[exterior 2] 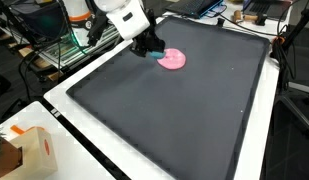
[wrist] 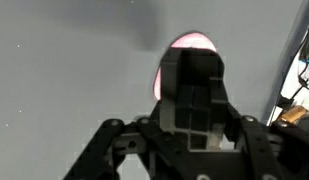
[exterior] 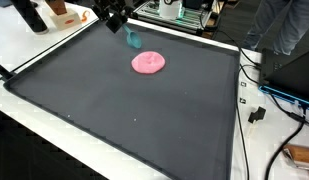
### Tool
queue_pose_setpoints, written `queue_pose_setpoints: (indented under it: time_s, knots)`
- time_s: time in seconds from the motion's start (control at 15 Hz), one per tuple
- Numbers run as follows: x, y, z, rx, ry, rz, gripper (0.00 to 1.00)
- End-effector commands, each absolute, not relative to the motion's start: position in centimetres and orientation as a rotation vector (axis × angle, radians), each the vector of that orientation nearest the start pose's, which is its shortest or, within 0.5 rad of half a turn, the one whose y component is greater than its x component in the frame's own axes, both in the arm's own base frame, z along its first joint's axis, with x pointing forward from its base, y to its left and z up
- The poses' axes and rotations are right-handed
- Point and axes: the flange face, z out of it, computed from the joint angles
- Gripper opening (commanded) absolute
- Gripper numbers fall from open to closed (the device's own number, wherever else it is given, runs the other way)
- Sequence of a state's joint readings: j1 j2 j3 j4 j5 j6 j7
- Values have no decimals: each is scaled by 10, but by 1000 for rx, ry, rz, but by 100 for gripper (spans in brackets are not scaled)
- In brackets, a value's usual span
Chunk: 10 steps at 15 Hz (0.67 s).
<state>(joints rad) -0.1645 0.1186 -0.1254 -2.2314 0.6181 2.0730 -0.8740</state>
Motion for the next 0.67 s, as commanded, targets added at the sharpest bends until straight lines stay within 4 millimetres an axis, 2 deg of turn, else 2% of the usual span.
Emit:
queue_pose_setpoints:
  time_s: [0.0, 0.6]
  knots:
    - [498, -133, 288, -2509, -246, -49, 29]
    - [490, -163, 254, -2380, -152, -26, 29]
